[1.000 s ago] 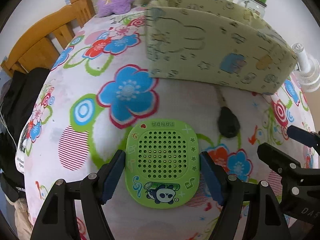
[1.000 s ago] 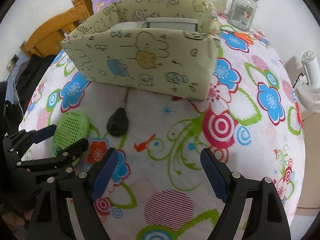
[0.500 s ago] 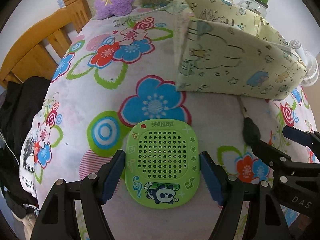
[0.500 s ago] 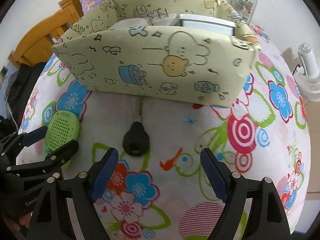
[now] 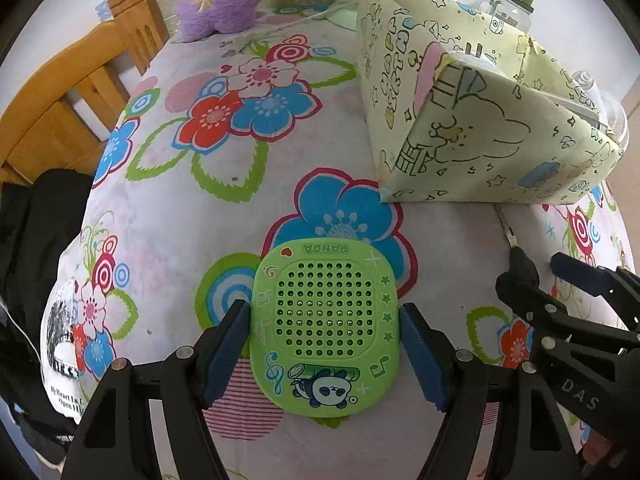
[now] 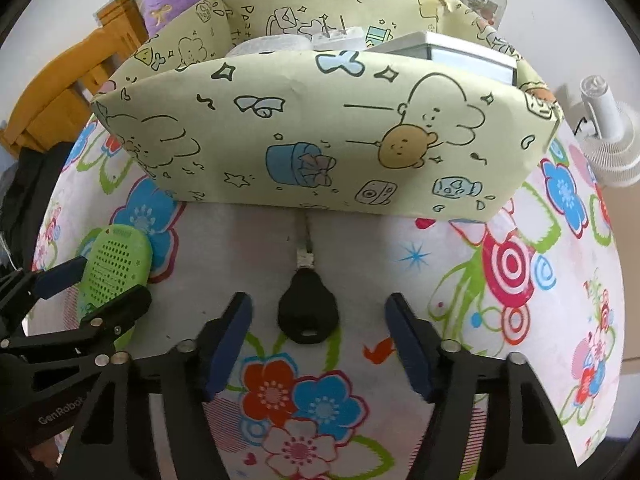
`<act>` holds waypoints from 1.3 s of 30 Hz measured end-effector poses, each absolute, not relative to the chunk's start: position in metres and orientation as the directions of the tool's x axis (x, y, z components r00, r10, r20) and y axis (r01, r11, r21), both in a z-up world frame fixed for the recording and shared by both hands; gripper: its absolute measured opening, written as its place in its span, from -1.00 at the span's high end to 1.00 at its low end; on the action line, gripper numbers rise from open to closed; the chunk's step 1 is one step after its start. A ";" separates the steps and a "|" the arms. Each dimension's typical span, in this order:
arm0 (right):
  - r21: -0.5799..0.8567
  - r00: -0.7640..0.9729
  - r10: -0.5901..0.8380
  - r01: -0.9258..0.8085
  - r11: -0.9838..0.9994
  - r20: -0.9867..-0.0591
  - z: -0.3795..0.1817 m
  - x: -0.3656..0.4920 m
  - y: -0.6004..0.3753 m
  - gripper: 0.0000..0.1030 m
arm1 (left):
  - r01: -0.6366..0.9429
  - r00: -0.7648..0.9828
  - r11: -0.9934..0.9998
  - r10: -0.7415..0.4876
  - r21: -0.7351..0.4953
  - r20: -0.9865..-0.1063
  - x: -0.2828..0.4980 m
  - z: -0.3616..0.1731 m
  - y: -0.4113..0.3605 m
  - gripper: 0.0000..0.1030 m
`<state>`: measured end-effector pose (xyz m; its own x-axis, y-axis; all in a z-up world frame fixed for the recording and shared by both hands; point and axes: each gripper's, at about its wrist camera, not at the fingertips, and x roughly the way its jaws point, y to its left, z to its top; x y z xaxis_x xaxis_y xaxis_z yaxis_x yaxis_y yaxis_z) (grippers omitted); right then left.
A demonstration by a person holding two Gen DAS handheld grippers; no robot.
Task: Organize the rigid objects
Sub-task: 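Grasp the black key fob with the right tool while the left tool holds the speaker, then lift the speaker with the left tool while the right tool lifts the key fob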
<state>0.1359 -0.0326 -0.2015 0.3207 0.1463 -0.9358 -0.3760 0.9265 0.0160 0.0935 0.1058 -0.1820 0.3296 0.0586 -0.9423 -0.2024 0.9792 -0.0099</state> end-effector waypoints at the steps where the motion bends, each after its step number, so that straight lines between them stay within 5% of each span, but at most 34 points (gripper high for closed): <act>1: 0.017 0.317 0.144 -0.371 0.928 -0.938 -0.203 0.136 -0.031 -0.23 | -0.199 0.330 0.980 0.056 -0.011 -0.942 0.092 -0.181 0.105 -0.49; 10: 0.016 0.325 0.140 -0.355 0.935 -0.935 -0.201 0.138 -0.017 0.34 | -0.164 0.325 0.986 0.034 -0.021 -0.945 0.096 -0.180 0.107 -0.49; 39: 0.058 0.370 0.165 -0.284 0.957 -0.914 -0.170 0.107 -0.056 0.35 | -0.044 0.385 0.999 -0.008 -0.026 -0.923 0.092 -0.154 0.071 -0.49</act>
<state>0.1070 -0.0557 -0.1696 0.3704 0.1648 -0.9142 -0.2838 0.9572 0.0575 0.0923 0.0715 -0.1544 0.3852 -0.0075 -0.9228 -0.0437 0.9987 -0.0264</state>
